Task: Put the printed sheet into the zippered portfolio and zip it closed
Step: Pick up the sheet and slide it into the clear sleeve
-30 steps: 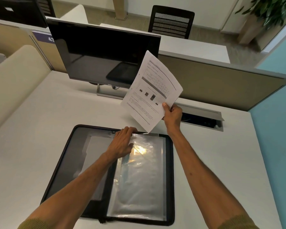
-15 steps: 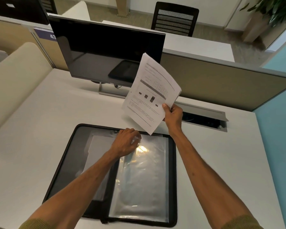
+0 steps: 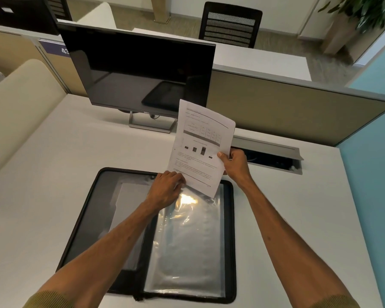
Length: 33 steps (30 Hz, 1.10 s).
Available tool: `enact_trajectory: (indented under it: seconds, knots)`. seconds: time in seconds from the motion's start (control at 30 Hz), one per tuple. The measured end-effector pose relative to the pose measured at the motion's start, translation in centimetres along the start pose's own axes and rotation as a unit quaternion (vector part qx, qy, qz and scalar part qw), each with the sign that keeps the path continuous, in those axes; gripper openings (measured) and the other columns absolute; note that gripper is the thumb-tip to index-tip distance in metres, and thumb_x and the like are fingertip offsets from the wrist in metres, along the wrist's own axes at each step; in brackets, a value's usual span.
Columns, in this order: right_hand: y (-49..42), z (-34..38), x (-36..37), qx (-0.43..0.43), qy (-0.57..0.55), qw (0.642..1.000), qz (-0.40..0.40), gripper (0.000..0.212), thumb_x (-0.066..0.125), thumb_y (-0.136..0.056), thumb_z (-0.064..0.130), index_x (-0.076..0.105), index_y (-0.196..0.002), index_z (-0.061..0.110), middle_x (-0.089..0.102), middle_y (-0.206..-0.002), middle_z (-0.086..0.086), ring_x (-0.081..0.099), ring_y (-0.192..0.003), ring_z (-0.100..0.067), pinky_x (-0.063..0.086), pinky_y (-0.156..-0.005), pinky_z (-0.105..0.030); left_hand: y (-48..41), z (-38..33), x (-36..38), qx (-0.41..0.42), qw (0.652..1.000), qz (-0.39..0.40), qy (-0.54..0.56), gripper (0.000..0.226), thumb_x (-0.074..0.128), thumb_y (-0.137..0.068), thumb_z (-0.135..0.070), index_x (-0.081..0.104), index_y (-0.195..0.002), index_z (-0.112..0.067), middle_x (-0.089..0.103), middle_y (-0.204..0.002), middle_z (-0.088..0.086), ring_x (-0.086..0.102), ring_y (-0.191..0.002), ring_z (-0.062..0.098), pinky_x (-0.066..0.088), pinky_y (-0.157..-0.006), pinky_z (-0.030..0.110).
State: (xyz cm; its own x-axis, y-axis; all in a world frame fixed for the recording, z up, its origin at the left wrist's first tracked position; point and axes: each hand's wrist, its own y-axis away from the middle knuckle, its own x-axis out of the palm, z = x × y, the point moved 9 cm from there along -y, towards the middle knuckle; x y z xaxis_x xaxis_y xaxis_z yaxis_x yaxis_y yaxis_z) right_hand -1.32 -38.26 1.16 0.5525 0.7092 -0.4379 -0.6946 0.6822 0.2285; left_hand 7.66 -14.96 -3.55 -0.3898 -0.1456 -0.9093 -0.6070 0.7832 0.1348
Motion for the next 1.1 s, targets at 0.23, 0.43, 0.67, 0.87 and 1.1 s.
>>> enact_trajectory:
  seconds: [0.23,0.43,0.67,0.87,1.1]
  knots:
    - [-0.2,-0.8,0.1,0.019,-0.017,0.999,0.041,0.029,0.068,-0.103,0.023,0.065,-0.127,0.008,0.075,-0.126,-0.009,0.076,-0.104,-0.022,0.065,-0.060,-0.028,-0.2,-0.1,0.2,-0.018,0.999,-0.011,-0.024,0.022,0.058,-0.110,-0.030,0.068,-0.128,-0.025,0.067,-0.141,-0.007,0.058,-0.133,0.019,0.043,-0.120,0.038]
    - [-0.8,-1.2,-0.3,0.036,0.006,0.998,0.047,0.030,0.069,-0.102,0.022,0.065,-0.130,0.010,0.074,-0.130,-0.011,0.075,-0.114,-0.031,0.066,-0.080,-0.050,-0.4,0.7,0.1,-0.041,0.998,-0.026,-0.042,0.023,0.061,-0.109,-0.030,0.066,-0.130,-0.024,0.058,-0.144,-0.004,0.053,-0.135,0.021,0.044,-0.118,0.037]
    - [-0.8,-2.7,-0.1,0.037,0.007,0.998,0.053,0.025,0.067,-0.103,0.018,0.068,-0.125,0.006,0.076,-0.121,-0.013,0.076,-0.111,-0.032,0.068,-0.079,-0.047,0.0,0.2,0.4,-0.039,0.995,-0.032,-0.089,0.023,0.056,-0.109,-0.028,0.065,-0.129,-0.020,0.061,-0.130,0.000,0.060,-0.121,0.022,0.051,-0.105,0.038]
    - [-0.4,-4.4,-0.4,0.079,-0.112,0.989,0.058,0.037,0.069,-0.102,0.013,0.060,-0.138,0.009,0.074,-0.121,-0.007,0.073,-0.098,-0.015,0.067,-0.068,-0.038,1.1,-1.5,2.5,-0.067,0.995,-0.001,-0.076,0.025,0.048,-0.110,-0.029,0.056,-0.131,-0.018,0.064,-0.130,0.003,0.063,-0.118,0.029,0.059,-0.094,0.047]
    - [-0.9,-4.8,-1.1,0.085,-0.098,0.990,0.055,0.035,0.069,-0.102,0.014,0.061,-0.136,0.010,0.074,-0.114,-0.004,0.074,-0.097,-0.017,0.068,-0.062,-0.037,0.7,-2.2,2.7,-0.090,0.994,-0.033,-0.044,0.021,0.050,-0.110,-0.019,0.054,-0.131,-0.018,0.064,-0.129,0.002,0.064,-0.112,0.026,0.062,-0.089,0.043]
